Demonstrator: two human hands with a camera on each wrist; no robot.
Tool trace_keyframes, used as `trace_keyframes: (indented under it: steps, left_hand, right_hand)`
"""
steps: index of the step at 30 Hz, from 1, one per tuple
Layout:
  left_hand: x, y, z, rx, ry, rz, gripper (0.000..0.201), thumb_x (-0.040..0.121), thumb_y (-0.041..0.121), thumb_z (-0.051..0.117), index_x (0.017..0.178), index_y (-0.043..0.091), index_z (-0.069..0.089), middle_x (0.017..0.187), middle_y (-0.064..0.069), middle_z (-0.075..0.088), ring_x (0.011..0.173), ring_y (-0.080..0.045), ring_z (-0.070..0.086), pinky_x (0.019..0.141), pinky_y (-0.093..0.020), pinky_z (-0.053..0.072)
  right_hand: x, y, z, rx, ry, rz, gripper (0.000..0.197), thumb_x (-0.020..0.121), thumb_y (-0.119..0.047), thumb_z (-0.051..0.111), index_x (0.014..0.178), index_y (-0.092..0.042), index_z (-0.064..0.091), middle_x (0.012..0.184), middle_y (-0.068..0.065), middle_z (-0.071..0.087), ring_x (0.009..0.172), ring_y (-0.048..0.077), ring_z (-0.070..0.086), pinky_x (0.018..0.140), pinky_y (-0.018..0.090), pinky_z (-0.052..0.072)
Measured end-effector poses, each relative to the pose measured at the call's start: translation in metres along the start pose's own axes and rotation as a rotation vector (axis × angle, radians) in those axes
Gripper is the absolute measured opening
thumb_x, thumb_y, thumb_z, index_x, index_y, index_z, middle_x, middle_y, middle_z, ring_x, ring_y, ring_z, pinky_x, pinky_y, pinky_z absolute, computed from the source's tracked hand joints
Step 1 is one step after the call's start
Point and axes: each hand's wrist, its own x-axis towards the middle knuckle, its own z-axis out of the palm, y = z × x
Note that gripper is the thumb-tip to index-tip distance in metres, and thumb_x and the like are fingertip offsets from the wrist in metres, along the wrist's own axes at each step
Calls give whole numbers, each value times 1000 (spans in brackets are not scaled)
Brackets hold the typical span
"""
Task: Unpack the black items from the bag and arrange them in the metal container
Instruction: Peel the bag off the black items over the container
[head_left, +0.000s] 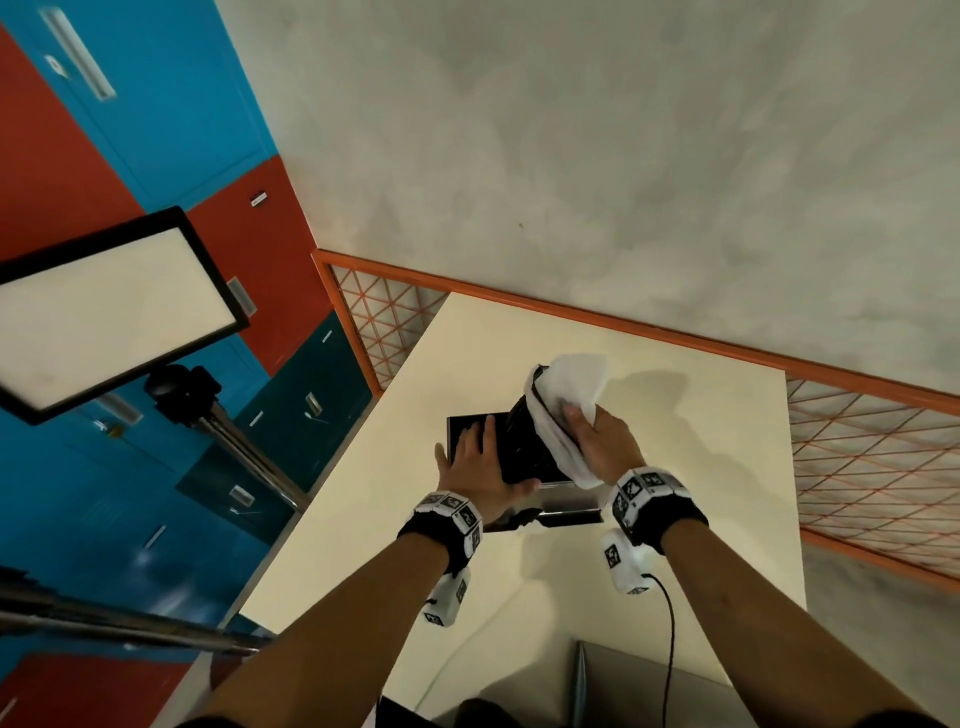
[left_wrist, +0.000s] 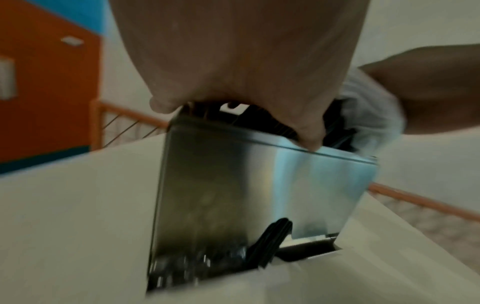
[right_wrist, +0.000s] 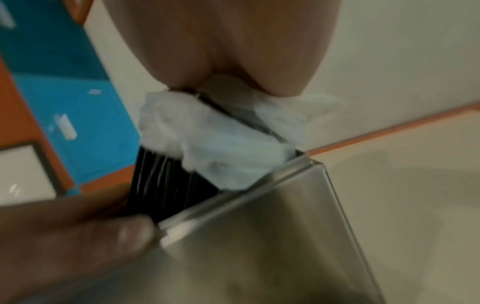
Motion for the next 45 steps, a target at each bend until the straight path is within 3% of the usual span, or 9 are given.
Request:
trace_keyframes:
  steps: [6,11,16,19,25,29,34,41,45]
  left_hand:
    - [25,7,-7,-130,-120,64,134,67,75,72,160,19,-5,163,-8,21,149,-36,24,120,-56,24]
    - [30,9,-8,-225,-136,188,105,80,53,75,159,32,10,156,-4,32,139,-35,37,114,-52,35]
    - [39,19,-21,-186,-161,243,86,89,23,68,157,34,17,139,-7,43,119,-35,54,102,-50,47]
    - [40,27,-21,-95,-103,275,82,89,14,64,155,27,18,127,-12,46,102,-39,58,86,-52,51]
    - [39,38,-10,88,-125,241,79,90,23,63,155,18,18,136,-16,38,115,-41,46,97,-56,46]
    - [43,30,-12,-150,-117,233,70,89,32,69,150,20,36,131,-15,44,116,-40,52,102,-51,45]
    - [36,11,-9,-358,-21,283,76,83,53,74,143,19,43,127,-10,46,114,-30,55,107,-47,44]
    - [27,-5,-5,-285,-72,244,104,80,64,72,159,23,18,155,-7,28,141,-29,37,117,-44,34]
    - [25,-8,-4,-254,-95,178,115,74,66,74,160,24,10,159,-4,22,145,-28,30,118,-46,33]
  right_hand:
    - [22,1,-29,516,230,290,59,92,-58,50,96,-1,64,81,8,64,77,28,61,67,32,43]
    - [18,7,-31,710,275,266,48,95,-52,51,85,-7,63,77,5,61,72,21,57,68,33,44]
    - [8,-2,-34,729,310,254,51,95,-58,47,109,-12,65,104,1,70,96,22,65,92,39,51]
    - [2,-9,-23,466,208,141,59,95,-66,41,121,-17,62,109,0,63,101,24,61,93,37,48]
    - [1,14,17,-119,42,-102,78,87,-78,26,137,-22,48,142,1,50,128,23,49,105,44,41]
    - [-7,5,5,123,40,-50,48,101,-50,40,137,-22,52,141,2,54,125,25,52,96,27,36]
    - [-16,2,-7,206,-49,-64,43,102,-48,41,132,-23,56,127,4,65,114,24,60,93,29,42]
    - [-17,18,-9,219,-13,39,40,102,-46,41,116,-15,62,110,9,69,93,24,62,80,28,41]
    - [-9,11,-15,689,56,214,38,97,-42,53,99,-8,70,96,8,75,93,31,68,84,38,52]
